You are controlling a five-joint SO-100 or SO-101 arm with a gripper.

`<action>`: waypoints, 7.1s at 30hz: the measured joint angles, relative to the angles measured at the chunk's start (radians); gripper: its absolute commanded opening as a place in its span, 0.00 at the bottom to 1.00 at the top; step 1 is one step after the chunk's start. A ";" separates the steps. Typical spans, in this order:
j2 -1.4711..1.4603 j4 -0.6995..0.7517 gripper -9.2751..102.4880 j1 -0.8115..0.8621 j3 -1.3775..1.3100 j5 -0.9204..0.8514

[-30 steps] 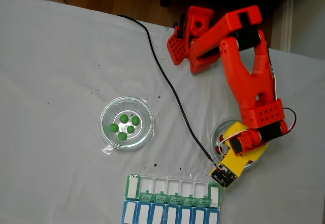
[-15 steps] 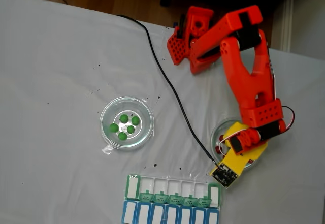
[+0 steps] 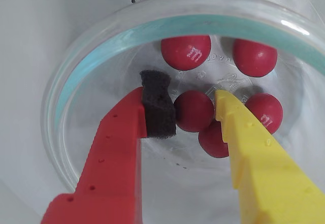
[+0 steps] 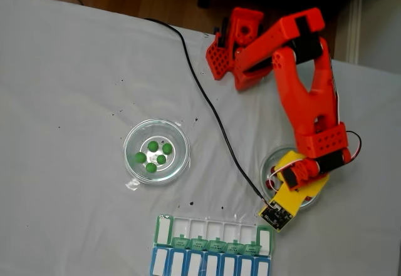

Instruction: Sort medicines into box.

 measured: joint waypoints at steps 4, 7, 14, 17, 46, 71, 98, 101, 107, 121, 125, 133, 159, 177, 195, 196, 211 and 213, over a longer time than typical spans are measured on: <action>0.000 0.017 0.23 -0.017 0.000 0.006; 0.000 0.018 0.23 -0.026 0.000 0.015; 0.000 0.018 0.23 -0.031 0.000 0.015; 0.000 0.018 0.22 -0.031 0.000 0.015; 0.002 -0.077 0.21 -0.031 0.037 0.015; 0.017 0.097 0.10 -0.029 0.003 0.074; -0.017 0.414 0.10 0.339 -0.528 0.449; -0.080 0.414 0.10 0.383 -0.574 0.449; -0.133 0.414 0.10 0.403 -0.621 0.449; -0.225 0.414 0.10 0.382 -0.637 0.442; -0.238 0.388 0.10 0.380 -0.646 0.440; -0.238 0.287 0.09 0.380 -0.612 0.468; -0.124 -0.032 0.09 0.356 -0.350 0.508; -0.124 -0.130 0.12 0.350 -0.293 0.506; -0.072 -0.137 0.25 0.344 -0.252 0.477; -0.072 -0.137 0.26 0.344 -0.252 0.476; -0.072 -0.103 0.28 0.344 -0.252 0.468; -0.072 -0.103 0.28 0.344 -0.252 0.468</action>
